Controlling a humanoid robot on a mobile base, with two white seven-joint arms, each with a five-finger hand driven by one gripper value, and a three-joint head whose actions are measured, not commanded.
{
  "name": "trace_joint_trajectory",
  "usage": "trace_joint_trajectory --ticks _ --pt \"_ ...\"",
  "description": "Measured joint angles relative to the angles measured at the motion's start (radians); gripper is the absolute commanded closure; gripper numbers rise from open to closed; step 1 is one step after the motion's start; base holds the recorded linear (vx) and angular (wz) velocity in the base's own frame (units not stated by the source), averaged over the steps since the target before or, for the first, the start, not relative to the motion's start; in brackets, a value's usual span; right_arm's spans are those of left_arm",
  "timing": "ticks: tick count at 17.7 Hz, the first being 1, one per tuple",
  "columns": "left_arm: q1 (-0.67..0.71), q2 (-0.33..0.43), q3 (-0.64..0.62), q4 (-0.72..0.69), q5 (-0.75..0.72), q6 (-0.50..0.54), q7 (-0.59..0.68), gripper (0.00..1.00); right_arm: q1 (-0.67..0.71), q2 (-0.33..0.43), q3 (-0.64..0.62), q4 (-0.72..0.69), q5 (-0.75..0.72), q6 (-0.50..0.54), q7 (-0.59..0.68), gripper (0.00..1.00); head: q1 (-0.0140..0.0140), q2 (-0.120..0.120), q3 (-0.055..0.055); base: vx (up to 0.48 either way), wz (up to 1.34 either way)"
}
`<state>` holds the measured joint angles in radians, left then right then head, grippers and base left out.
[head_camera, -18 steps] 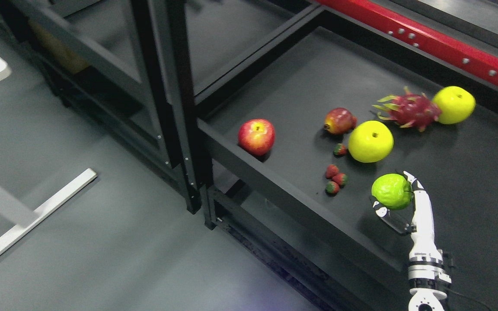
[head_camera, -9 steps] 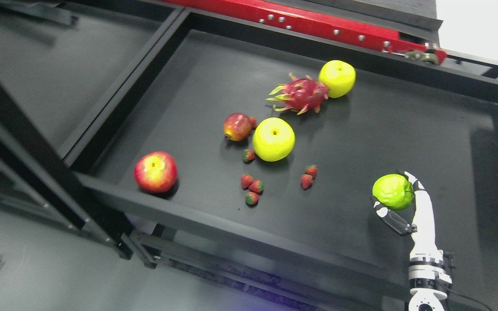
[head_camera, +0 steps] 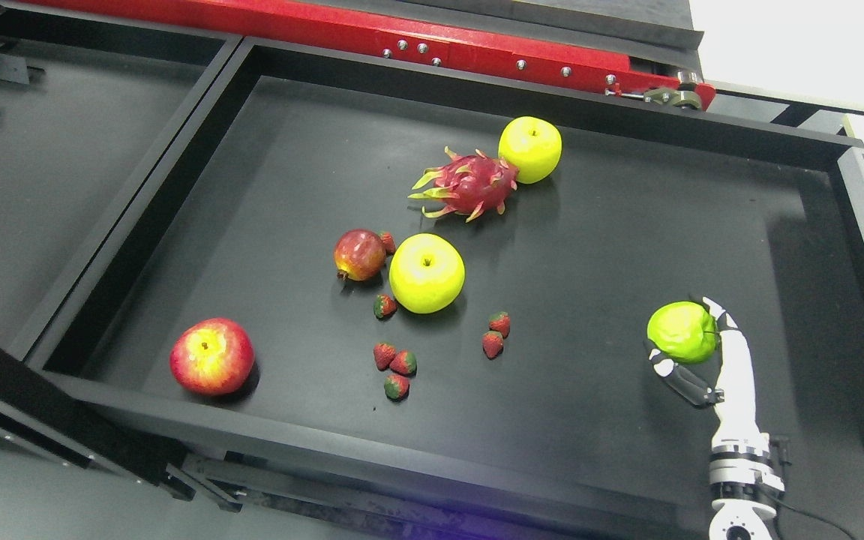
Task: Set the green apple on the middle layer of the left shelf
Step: 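Lower the green apple with the right hand onto the shelf tray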
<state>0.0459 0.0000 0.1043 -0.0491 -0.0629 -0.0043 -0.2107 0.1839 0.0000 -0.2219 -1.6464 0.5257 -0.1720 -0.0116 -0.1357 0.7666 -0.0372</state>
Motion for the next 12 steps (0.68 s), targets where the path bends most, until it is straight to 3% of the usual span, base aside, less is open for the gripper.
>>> trace_joint_trajectory --ticks 7,12 --pt "0.000 0.000 0.000 0.000 0.000 0.000 0.000 0.00 -0.042 -0.013 0.013 0.010 0.012 0.078 -0.005 1.00 0.0000 0.000 0.000 0.049 -0.03" --pt "0.000 0.000 0.000 0.000 0.000 0.000 0.000 0.00 -0.159 -0.035 0.080 0.068 0.063 0.173 0.004 1.00 0.0000 0.000 0.000 0.000 0.00"
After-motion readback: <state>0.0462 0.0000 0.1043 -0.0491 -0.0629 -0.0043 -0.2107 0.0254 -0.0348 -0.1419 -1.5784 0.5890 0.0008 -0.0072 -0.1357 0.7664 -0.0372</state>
